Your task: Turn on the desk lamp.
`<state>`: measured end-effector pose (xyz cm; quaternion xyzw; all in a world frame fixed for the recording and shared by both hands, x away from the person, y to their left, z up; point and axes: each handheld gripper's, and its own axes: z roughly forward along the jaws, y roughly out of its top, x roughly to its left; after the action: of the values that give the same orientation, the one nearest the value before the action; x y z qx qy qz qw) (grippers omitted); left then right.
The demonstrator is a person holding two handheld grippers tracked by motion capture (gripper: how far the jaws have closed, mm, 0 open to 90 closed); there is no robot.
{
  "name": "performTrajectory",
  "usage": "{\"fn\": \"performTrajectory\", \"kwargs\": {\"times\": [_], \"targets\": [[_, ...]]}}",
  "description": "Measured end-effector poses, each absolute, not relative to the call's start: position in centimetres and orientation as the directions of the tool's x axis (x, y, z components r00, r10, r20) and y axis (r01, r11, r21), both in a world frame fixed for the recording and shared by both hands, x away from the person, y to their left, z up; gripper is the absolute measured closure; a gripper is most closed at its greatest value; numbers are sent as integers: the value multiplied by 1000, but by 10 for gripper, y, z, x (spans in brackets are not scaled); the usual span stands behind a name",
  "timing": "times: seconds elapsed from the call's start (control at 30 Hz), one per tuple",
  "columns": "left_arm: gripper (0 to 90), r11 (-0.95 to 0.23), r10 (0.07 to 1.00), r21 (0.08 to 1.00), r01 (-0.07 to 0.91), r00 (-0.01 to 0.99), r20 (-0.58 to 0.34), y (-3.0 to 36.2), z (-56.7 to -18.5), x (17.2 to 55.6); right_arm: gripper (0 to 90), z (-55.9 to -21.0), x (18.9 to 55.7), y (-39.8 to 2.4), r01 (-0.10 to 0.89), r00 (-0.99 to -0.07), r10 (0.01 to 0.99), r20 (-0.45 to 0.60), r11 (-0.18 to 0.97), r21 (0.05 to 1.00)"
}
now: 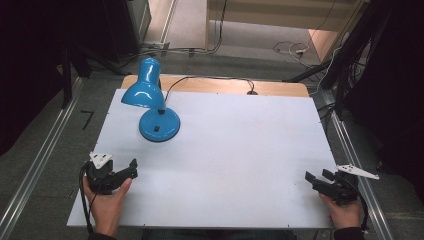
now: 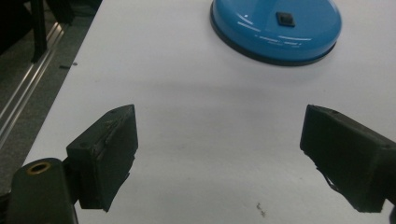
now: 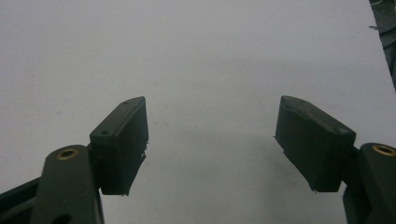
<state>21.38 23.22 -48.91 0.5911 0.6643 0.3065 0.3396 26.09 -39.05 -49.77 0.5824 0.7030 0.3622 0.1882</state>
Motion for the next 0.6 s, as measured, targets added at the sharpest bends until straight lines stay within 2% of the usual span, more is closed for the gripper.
{"fn": "performTrajectory", "kwargs": {"times": [0.6], "targets": [[113, 118, 992, 824, 554, -30, -122, 225, -488, 222, 240, -498, 262, -389, 685, -249, 956, 153, 63, 726]]}}
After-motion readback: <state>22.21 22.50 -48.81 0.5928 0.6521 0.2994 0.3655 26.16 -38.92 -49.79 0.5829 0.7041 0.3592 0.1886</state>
